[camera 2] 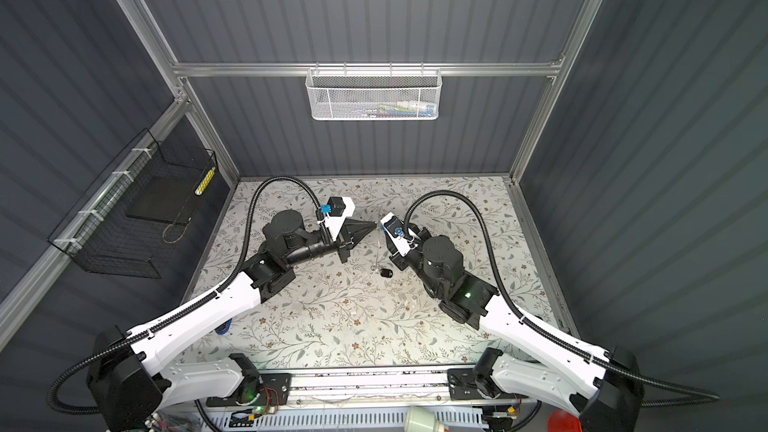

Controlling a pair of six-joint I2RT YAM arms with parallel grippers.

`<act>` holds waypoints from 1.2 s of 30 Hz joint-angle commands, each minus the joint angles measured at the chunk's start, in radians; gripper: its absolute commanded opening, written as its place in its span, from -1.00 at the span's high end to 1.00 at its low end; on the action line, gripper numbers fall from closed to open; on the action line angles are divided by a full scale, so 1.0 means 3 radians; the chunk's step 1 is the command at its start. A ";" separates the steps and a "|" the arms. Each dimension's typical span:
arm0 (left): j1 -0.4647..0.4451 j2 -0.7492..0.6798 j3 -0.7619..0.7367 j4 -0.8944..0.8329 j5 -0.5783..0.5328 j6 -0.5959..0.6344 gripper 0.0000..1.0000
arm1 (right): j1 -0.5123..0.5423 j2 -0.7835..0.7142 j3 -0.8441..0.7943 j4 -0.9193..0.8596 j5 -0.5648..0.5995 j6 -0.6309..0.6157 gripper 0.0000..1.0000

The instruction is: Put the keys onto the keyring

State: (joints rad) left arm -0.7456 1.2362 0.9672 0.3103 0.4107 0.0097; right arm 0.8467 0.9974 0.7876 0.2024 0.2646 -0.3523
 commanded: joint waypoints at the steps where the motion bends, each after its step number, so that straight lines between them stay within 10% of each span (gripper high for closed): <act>1: -0.0011 -0.0025 0.0038 0.0059 -0.0001 -0.0060 1.00 | 0.0035 -0.0047 -0.0061 0.0161 -0.0238 -0.0056 0.32; 17: -0.0014 -0.0047 0.0110 -0.0057 0.0155 0.0006 1.00 | 0.0031 -0.0093 -0.0128 0.0125 -0.0198 -0.0056 0.99; 36: 0.0006 -0.0108 -0.0179 0.0823 0.0489 -0.0193 1.00 | -0.0117 -0.0068 -0.0080 -0.0134 -0.0966 0.0039 1.00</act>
State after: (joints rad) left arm -0.7452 1.2343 0.9218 0.4377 0.5190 -0.0212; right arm 0.8139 0.9741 0.7521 0.1921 0.0696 -0.3412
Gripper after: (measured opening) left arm 0.045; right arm 0.050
